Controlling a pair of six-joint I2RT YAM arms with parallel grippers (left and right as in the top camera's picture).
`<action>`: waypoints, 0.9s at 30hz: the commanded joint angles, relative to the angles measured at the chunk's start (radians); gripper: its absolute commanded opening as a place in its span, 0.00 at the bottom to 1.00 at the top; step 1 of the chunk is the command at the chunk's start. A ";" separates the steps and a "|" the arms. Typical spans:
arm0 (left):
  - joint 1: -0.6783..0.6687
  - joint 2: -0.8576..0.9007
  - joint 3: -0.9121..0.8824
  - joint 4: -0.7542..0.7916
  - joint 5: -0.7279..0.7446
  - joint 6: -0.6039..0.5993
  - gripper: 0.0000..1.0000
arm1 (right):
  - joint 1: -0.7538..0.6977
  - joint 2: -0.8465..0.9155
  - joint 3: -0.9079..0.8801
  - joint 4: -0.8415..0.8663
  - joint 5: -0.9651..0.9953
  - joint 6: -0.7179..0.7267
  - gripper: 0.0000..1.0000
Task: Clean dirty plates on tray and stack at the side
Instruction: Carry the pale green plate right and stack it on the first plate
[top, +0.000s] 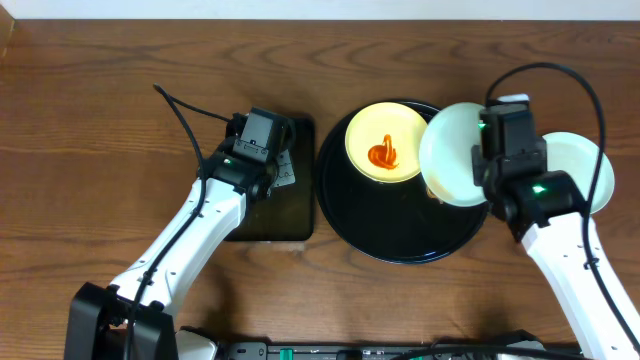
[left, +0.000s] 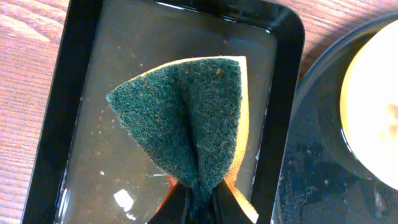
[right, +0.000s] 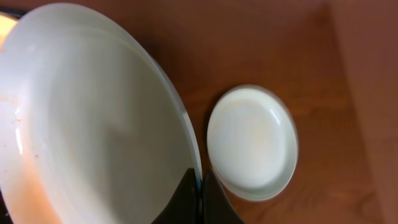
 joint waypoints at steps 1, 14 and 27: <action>0.003 -0.002 0.000 -0.003 -0.016 0.013 0.08 | 0.067 0.007 0.011 0.043 0.138 -0.097 0.01; 0.003 -0.002 0.000 -0.003 -0.016 0.013 0.09 | 0.232 0.067 0.011 0.280 0.396 -0.314 0.01; 0.003 -0.002 0.000 -0.003 -0.016 0.013 0.08 | 0.232 0.077 0.011 0.340 0.398 -0.288 0.01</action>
